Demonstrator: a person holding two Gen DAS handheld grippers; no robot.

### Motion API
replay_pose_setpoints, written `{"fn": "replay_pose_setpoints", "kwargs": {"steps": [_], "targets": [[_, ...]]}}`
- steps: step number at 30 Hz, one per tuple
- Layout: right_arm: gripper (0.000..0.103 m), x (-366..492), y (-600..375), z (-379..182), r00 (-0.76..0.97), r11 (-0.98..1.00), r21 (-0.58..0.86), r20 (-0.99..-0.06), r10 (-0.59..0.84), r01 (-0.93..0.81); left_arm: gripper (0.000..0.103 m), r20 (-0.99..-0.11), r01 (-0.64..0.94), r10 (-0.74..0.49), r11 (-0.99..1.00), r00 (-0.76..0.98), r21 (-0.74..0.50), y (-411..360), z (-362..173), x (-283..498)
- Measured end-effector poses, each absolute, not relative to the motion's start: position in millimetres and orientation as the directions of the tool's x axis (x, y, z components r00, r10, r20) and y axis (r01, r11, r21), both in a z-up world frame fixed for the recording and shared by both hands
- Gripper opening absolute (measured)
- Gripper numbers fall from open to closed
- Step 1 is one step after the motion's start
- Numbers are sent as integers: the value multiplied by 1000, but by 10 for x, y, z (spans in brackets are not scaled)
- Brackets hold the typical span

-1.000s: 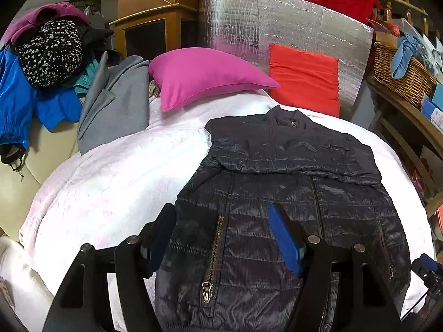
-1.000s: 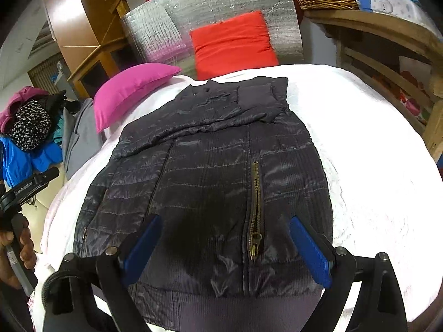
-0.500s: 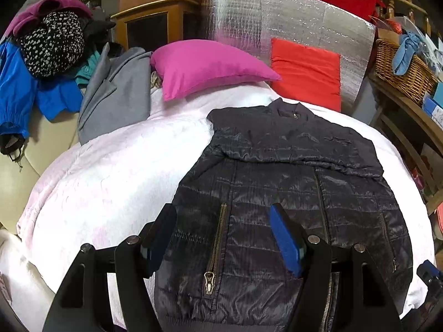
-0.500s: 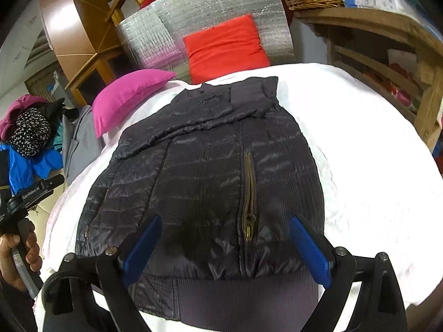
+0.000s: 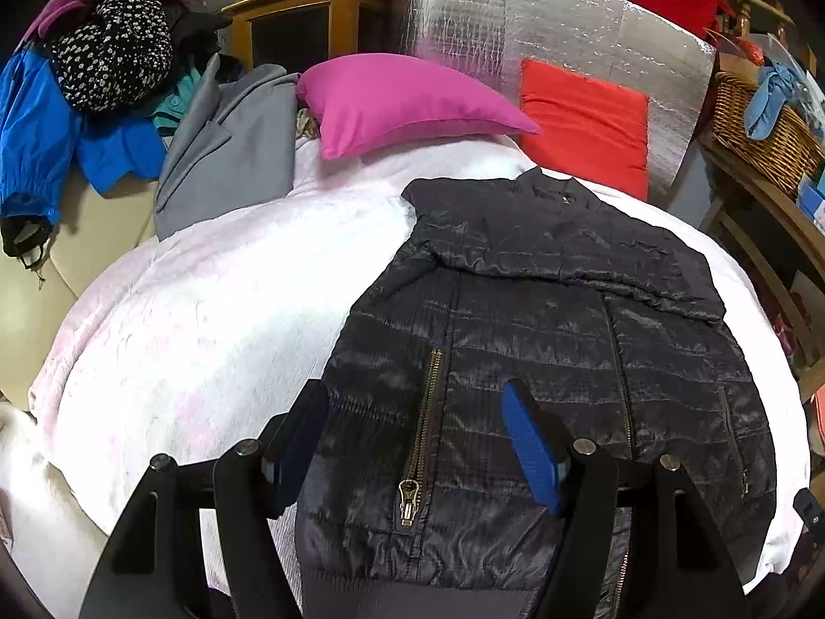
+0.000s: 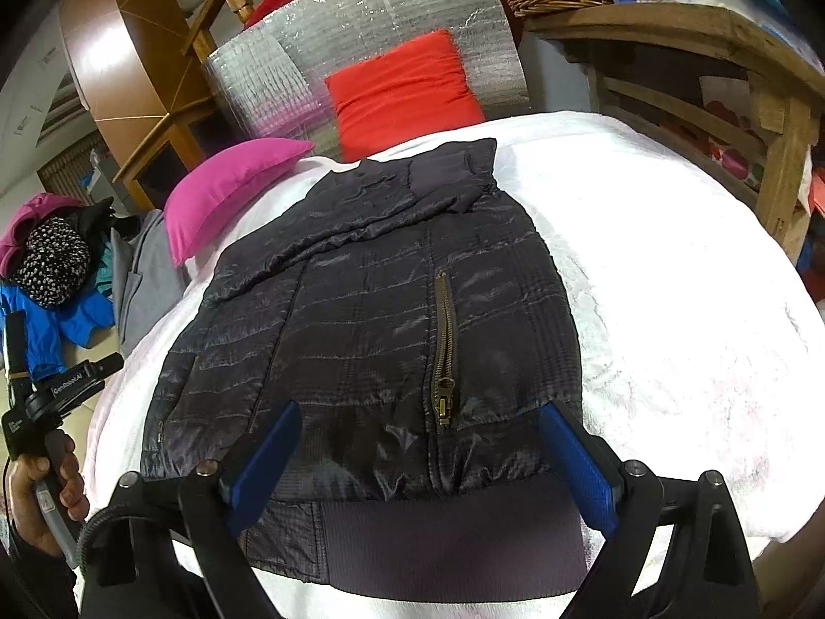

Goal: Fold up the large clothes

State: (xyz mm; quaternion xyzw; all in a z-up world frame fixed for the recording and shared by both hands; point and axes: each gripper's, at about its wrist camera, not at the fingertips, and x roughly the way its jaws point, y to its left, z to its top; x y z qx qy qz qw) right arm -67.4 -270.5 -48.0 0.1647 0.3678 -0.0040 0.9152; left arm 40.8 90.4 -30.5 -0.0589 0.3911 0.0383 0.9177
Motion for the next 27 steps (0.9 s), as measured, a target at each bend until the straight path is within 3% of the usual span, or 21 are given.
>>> {"fn": "replay_pose_setpoints", "kwargs": {"steps": [14,27], "targets": [[95,-753,-2833,-547,721,948,272,-689,71,166,70,-744,-121,25,990,667,-75,1024,-548,332],[95,-833,-3375,-768,671,916,269,-742,0,298,70,-823,-196,60,978,565,-64,1461,-1159,-102]]}}
